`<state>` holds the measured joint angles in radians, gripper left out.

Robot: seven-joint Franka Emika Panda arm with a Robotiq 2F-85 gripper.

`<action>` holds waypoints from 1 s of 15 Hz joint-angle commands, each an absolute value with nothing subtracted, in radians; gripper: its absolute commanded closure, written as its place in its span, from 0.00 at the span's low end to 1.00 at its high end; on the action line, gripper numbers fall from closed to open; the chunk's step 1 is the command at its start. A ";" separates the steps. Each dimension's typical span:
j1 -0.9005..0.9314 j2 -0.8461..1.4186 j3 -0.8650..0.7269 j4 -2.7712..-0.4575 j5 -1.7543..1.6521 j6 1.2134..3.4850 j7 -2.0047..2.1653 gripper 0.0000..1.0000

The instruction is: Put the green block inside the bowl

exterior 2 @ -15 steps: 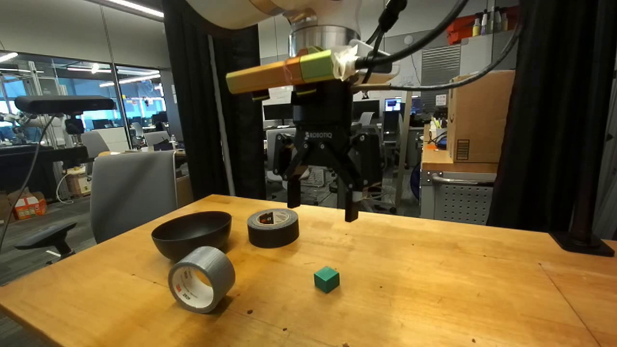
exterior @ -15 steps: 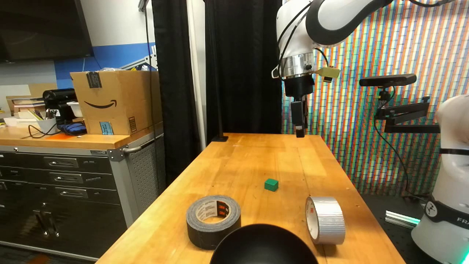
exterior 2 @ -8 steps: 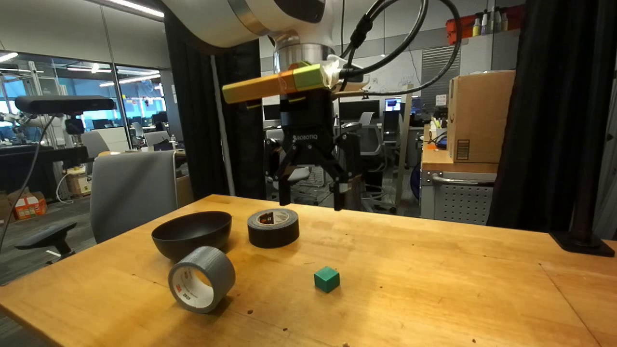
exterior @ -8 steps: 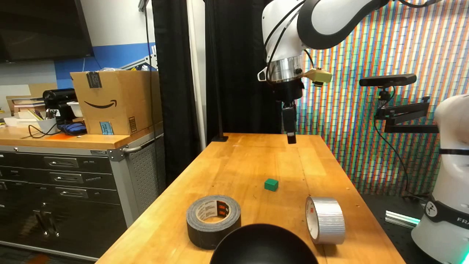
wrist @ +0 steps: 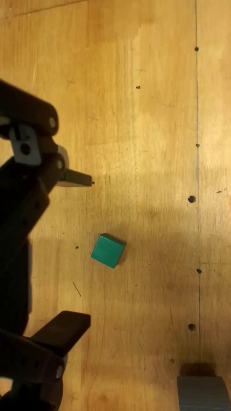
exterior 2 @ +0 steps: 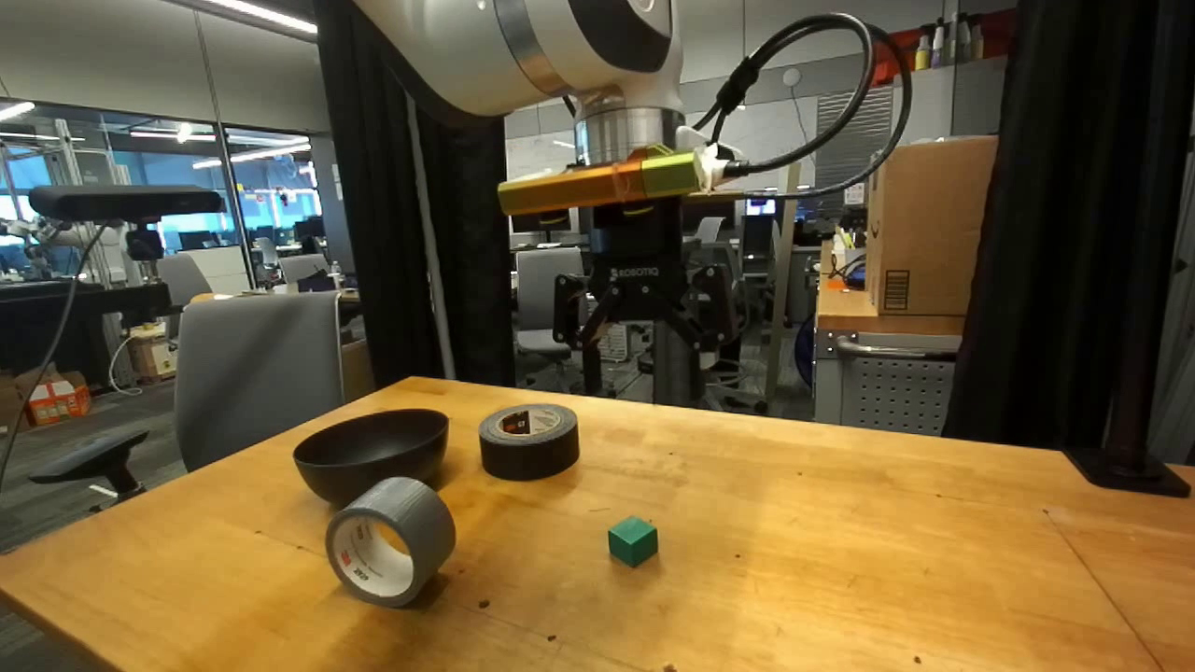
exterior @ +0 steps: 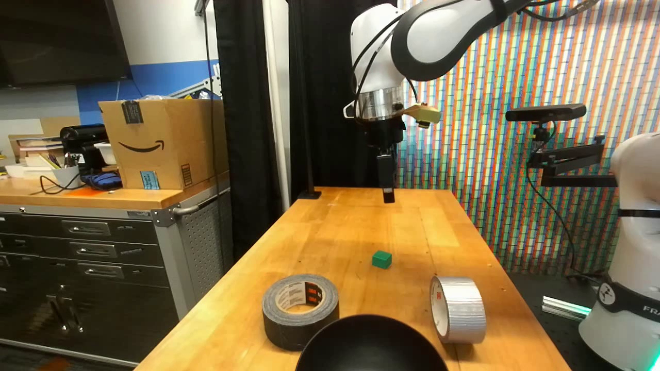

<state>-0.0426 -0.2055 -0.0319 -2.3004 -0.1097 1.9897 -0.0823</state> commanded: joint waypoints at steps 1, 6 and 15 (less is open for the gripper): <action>-0.038 -0.142 -0.025 -2.234 -0.135 1.983 -0.057 0.00; -0.028 -0.119 0.007 -2.248 -0.214 1.990 0.048 0.00; -0.047 -0.063 -0.032 -2.275 -0.182 2.020 -0.011 0.00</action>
<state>-0.0373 -0.0812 -0.0116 -2.2738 -0.1927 1.9942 0.0203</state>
